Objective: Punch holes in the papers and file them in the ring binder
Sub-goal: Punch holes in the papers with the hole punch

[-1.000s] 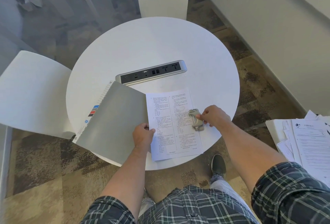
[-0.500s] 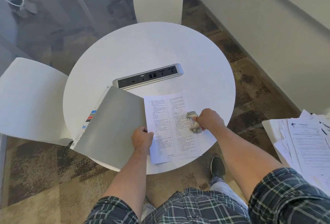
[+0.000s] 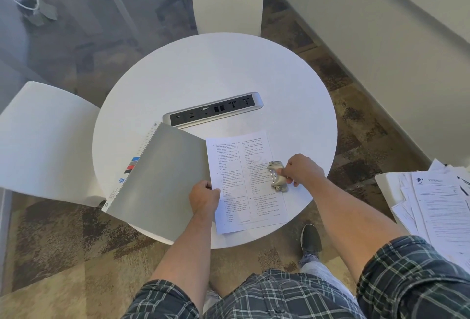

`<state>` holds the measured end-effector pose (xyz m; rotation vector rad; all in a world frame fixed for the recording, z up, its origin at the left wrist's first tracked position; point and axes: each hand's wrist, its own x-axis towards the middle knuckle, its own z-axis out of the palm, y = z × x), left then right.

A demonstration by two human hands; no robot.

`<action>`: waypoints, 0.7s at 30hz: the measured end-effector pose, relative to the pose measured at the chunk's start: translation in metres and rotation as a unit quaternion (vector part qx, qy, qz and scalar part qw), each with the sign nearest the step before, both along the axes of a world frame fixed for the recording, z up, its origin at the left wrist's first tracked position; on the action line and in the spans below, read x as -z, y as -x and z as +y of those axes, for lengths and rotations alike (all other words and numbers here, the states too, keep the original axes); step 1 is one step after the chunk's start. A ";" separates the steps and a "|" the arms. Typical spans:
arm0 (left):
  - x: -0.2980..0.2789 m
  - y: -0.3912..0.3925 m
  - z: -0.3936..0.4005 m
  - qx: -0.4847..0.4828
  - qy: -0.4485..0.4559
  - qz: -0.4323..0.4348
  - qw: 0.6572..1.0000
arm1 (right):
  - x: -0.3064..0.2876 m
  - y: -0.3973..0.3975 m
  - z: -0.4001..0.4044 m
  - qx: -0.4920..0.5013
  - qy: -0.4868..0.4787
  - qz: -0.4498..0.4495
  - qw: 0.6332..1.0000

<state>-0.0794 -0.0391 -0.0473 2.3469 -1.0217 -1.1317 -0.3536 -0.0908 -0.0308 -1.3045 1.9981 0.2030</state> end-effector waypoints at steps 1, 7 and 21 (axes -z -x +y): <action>0.000 -0.001 0.001 0.002 0.002 0.002 1.000 | -0.001 0.002 0.001 -0.004 0.005 0.003 1.000; 0.002 -0.006 0.001 0.012 0.014 0.022 1.000 | 0.003 0.007 0.004 -0.011 0.018 -0.008 1.000; 0.006 -0.009 0.001 0.017 0.018 0.019 0.999 | -0.004 0.000 0.000 -0.030 0.030 0.006 0.999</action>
